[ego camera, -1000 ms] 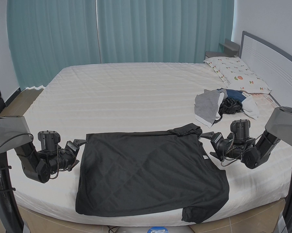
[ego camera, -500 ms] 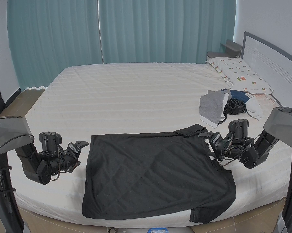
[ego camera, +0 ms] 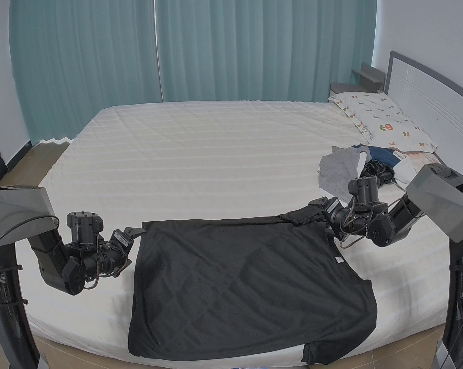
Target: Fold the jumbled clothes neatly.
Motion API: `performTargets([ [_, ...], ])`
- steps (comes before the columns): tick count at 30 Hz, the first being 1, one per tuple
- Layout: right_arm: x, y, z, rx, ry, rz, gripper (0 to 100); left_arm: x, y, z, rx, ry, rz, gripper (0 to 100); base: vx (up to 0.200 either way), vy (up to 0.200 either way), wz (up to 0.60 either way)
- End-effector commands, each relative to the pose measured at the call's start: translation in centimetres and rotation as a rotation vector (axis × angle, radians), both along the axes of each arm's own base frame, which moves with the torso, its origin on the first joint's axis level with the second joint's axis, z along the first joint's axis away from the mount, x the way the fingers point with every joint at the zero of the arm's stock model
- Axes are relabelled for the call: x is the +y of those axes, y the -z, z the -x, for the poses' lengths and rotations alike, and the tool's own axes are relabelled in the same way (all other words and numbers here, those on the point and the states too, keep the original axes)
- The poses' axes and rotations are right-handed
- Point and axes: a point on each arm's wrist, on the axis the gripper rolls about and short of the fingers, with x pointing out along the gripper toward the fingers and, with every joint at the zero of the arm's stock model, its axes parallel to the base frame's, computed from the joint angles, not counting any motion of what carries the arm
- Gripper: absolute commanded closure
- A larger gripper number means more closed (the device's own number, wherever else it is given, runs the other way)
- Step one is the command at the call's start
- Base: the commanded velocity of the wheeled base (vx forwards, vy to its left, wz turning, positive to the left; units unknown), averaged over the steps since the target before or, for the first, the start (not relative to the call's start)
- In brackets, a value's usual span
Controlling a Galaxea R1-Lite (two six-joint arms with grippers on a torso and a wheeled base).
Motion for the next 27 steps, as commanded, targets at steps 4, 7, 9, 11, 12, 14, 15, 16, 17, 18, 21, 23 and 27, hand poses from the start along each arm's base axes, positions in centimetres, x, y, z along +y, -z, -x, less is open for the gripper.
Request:
performTargets([
  [4,1.3,4.3,-3.6,0.018,-0.015,0.111,0,-0.2,0.6,0.2,0.016,0.002,-0.002,0,0.0,0.0,0.0],
  [7,1.8,4.8,-4.1,0.014,-0.028,0.13,0,-0.1,0.6,0.4,0.014,0.002,-0.002,0,0.0,0.0,0.0],
  [9,2.0,4.8,-4.6,0.009,-0.028,0.145,0,-0.1,0.7,0.4,0.007,0.002,-0.002,0,0.0,0.0,0.0],
  [11,2.4,4.8,-5.1,-0.004,-0.031,0.144,0,-0.1,0.7,0.5,0.005,0.002,-0.002,0,0.0,0.0,0.0],
  [12,2.6,5.0,-5.3,-0.009,-0.034,0.143,0,-0.1,0.8,0.4,0.005,0.002,-0.002,0,0.0,0.0,0.0],
  [14,2.9,5.2,-5.6,-0.014,-0.037,0.143,0,-0.2,0.7,0.4,0.004,0.004,-0.001,0,0.0,0.0,0.0],
  [15,3.2,5.5,-5.7,-0.017,-0.042,0.143,0,-0.1,0.8,0.5,0.004,0.001,0.0,0,0.0,0.0,0.0],
  [16,3.3,5.7,-5.8,-0.017,-0.042,0.143,0,-0.1,0.8,0.5,0.006,0.001,0.0,0,0.0,0.0,0.0],
  [17,3.3,5.8,-5.9,-0.024,-0.037,0.147,0,-0.1,0.8,0.6,0.009,0.001,0.0,0,0.0,0.0,0.0],
  [18,3.4,5.9,-6.0,-0.029,-0.034,0.148,0,-0.2,0.8,0.6,0.009,0.003,0.0,0,0.0,0.0,0.0],
  [21,3.6,6.2,-6.7,-0.045,-0.026,0.152,0,-0.2,0.8,0.6,0.009,0.003,0.0,0,0.0,0.0,0.0],
  [23,3.7,6.1,-7.3,-0.061,-0.014,0.155,0,-0.2,0.8,0.6,0.009,0.003,0.0,0,0.0,0.0,0.0],
  [27,3.8,6.7,-7.9,-0.071,-0.007,0.196,0,-0.2,0.9,0.7,0.013,0.003,-0.002,0,0.0,0.0,0.0],
])
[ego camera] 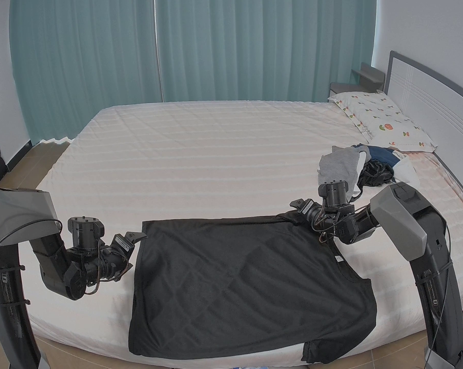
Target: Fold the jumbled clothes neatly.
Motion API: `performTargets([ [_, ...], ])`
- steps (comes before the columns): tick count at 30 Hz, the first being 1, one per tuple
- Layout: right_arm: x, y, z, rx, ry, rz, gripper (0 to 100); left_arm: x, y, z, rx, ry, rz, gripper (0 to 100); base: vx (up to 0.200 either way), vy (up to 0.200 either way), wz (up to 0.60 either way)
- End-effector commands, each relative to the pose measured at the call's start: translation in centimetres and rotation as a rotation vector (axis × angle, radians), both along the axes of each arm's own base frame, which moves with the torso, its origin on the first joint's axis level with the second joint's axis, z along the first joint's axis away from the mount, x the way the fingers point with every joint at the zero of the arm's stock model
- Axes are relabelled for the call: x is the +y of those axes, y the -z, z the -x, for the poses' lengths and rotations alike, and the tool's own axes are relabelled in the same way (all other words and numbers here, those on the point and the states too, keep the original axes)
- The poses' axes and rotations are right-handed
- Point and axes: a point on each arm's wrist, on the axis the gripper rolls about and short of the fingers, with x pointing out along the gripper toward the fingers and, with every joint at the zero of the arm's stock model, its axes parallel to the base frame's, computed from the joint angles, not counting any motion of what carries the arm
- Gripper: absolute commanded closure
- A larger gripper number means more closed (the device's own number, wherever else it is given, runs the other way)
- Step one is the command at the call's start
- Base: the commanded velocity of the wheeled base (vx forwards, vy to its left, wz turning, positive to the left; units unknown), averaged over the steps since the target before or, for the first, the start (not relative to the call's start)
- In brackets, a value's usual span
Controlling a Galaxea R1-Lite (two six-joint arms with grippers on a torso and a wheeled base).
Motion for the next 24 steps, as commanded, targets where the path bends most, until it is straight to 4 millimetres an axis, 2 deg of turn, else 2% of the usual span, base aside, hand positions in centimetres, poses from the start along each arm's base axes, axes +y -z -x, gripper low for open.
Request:
performTargets([
  [1,0.2,1.6,-0.7,-0.003,-0.007,0.043,0,0.0,0.2,0.2,0.009,0.0,-0.001,0,0.0,0.0,0.0],
  [2,0.2,1.7,-0.7,-0.004,-0.009,0.047,100,0.0,0.2,0.2,0.008,0.001,0.0,0,0.0,0.0,0.0],
  [6,0.2,1.1,-1.0,-0.059,-0.014,0.051,100,0.0,0.2,0.2,0.008,0.0,-0.001,0,0.0,0.0,0.0],
  [10,-0.1,-0.9,-1.6,-0.167,-0.013,0.07,100,0.0,0.2,0.2,0.008,0.0,-0.001,0,0.0,0.0,0.0],
  [17,0.6,-3.5,-4.1,-0.332,0.016,0.128,100,0.0,0.2,0.2,0.009,0.0,-0.001,0,0.0,0.0,0.0],
  [18,0.8,-3.5,-4.4,-0.352,0.025,0.137,100,0.0,0.2,0.2,0.009,0.0,-0.001,0,0.0,0.0,0.0],
  [20,1.2,-2.1,-4.3,-0.325,0.012,0.175,100,0.0,0.2,0.2,0.009,0.0,-0.001,0,0.0,0.0,0.0],
  [24,1.9,-1.7,-4.1,-0.345,-0.015,0.213,100,-0.1,0.2,0.2,0.008,0.001,-0.001,0,0.0,0.0,0.0],
])
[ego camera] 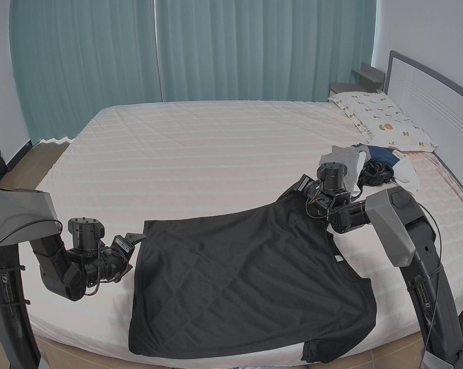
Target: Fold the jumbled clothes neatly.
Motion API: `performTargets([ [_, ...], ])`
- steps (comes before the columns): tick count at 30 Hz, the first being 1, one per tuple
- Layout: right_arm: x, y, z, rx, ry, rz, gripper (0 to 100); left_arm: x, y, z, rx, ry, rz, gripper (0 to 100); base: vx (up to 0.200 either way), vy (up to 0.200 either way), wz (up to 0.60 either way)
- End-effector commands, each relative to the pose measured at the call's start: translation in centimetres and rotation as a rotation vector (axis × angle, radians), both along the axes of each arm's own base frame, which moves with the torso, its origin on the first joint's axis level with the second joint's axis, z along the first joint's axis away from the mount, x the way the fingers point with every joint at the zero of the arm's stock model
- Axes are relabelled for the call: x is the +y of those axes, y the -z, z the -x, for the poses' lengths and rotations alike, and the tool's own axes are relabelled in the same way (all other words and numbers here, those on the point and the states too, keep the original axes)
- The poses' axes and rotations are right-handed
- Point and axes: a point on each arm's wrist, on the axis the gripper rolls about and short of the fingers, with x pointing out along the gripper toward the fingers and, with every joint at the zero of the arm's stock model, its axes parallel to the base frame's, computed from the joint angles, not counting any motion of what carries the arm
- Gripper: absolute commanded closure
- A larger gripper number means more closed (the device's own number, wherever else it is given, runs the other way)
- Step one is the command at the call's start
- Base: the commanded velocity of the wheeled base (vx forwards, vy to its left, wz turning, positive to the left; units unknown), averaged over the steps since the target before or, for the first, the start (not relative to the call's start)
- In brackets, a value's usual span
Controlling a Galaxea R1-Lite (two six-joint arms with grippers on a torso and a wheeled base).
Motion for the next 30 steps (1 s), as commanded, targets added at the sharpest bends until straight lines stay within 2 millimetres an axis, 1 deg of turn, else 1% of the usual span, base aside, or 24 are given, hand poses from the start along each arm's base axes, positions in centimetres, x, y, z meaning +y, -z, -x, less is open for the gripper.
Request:
performTargets([
  [1,0.9,2.0,-0.1,-0.003,-0.022,0.035,0,0.0,0.0,0.0,0.001,-0.001,0.0,0,0.0,0.0,0.0],
  [3,1.0,2.3,-0.1,-0.004,-0.032,0.041,0,0.0,0.0,0.0,0.001,-0.002,0.001,0,0.0,0.0,0.0],
  [5,0.9,3.2,-0.1,0.009,-0.041,0.071,0,0.0,0.0,0.0,0.001,-0.001,0.0,0,0.0,0.0,0.0],
  [7,0.7,3.2,-0.1,0.013,-0.038,0.072,0,0.0,0.0,0.0,0.001,-0.002,0.001,0,0.0,0.0,0.0],
  [8,0.0,3.1,-0.3,0.016,-0.024,0.071,0,0.0,0.1,0.0,0.002,0.0,0.001,0,0.0,0.0,0.0],
  [12,-1.2,1.9,-0.6,-0.002,0.001,0.061,0,0.0,0.0,0.0,0.001,0.0,0.001,0,0.0,0.0,0.0],
  [13,-1.7,0.8,-0.8,-0.02,0.01,0.051,0,0.0,0.0,0.0,0.001,-0.002,0.001,0,0.0,0.0,0.0],
  [16,-2.4,-1.4,-0.8,-0.047,0.021,0.024,0,0.0,0.0,0.0,0.001,-0.002,0.001,0,0.0,0.0,0.0],
  [18,-3.6,-2.1,-0.4,-0.031,0.01,0.019,0,0.0,0.0,0.0,0.001,-0.001,0.0,0,0.0,0.0,0.0],
  [20,-4.7,-2.2,0.2,0.002,-0.011,0.017,0,0.0,0.0,0.0,0.001,-0.002,0.001,0,0.0,0.0,0.0],
  [21,-5.4,-2.3,0.6,0.021,-0.019,0.017,0,0.0,0.0,0.0,0.001,-0.002,0.001,0,0.0,0.0,0.0],
  [22,-5.5,-2.4,0.6,0.023,-0.02,0.016,0,0.0,0.0,0.0,0.001,-0.002,0.001,0,0.0,0.0,0.0],
  [23,-6.7,-2.1,1.1,0.05,-0.029,0.02,0,0.0,0.0,0.0,0.001,-0.002,0.001,0,0.0,0.0,0.0],
  [24,-7.3,-1.8,1.3,0.069,-0.027,0.023,0,0.0,0.0,0.0,0.001,-0.002,0.001,0,0.0,0.0,0.0],
  [28,-8.9,-0.7,1.9,0.119,-0.013,0.038,0,0.0,0.0,0.0,0.001,0.001,0.002,0,0.0,0.0,0.0],
  [29,-9.7,-0.3,2.2,0.134,-0.002,0.043,0,0.0,0.0,0.0,0.001,-0.002,0.001,0,0.0,0.0,0.0],
  [30,-9.7,-0.3,2.2,0.134,-0.002,0.043,0,0.0,0.0,0.0,0.001,-0.002,0.001,0,0.0,0.0,0.0],
])
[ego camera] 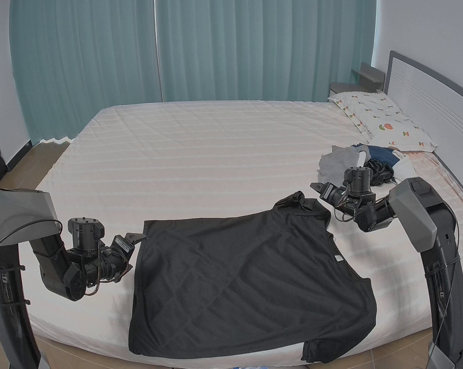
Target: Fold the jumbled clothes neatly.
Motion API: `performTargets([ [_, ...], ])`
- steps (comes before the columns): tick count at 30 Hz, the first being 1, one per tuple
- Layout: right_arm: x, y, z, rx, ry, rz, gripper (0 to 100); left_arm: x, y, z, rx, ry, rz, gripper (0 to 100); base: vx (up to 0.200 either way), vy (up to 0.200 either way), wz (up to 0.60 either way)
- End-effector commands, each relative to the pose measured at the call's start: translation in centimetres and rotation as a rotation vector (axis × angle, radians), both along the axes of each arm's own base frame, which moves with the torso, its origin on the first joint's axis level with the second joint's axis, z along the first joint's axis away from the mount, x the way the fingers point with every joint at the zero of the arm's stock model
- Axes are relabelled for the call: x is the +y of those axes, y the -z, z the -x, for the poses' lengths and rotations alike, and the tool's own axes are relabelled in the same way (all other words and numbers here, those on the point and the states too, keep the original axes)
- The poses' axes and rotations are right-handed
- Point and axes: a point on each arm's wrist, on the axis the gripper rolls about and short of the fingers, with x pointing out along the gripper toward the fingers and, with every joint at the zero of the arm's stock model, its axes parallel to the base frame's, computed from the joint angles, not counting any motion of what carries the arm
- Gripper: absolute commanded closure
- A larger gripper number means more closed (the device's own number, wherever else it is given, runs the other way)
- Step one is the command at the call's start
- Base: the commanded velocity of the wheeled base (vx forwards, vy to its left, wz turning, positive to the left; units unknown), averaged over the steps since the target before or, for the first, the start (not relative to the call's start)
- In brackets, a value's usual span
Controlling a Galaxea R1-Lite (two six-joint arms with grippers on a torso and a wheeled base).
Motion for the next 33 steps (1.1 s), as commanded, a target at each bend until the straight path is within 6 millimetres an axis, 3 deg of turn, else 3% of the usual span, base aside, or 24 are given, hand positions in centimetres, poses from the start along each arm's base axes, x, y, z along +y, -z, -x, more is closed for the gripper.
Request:
performTargets([
  [1,-3.0,-0.8,0.9,0.023,0.03,0.006,0,0.0,0.0,0.0,0.001,-0.001,0.0,0,0.0,0.0,0.0],
  [6,-3.9,0.8,1.7,0.089,-0.007,-0.021,0,0.0,0.0,0.0,0.002,0.0,0.001,0,0.0,0.0,0.0],
  [12,-2.9,3.2,2.0,0.136,-0.028,-0.021,0,0.0,0.0,0.0,0.001,0.001,0.0,0,0.0,0.0,0.0],
  [24,-2.2,5.7,1.4,0.159,-0.045,-0.027,0,0.0,0.0,0.0,0.002,0.0,0.001,0,0.0,0.0,0.0],
  [25,-2.2,5.8,1.2,0.152,-0.044,-0.03,100,0.0,0.0,0.0,0.002,0.0,0.001,0,0.0,0.0,0.0],
  [29,-2.3,5.5,0.6,0.112,-0.027,-0.043,100,0.0,0.0,0.0,0.002,0.002,0.001,0,0.0,0.0,0.0],
  [33,-2.8,3.9,-0.2,0.051,-0.013,-0.049,100,0.0,0.0,0.0,0.001,-0.001,0.0,0,0.0,0.0,0.0],
])
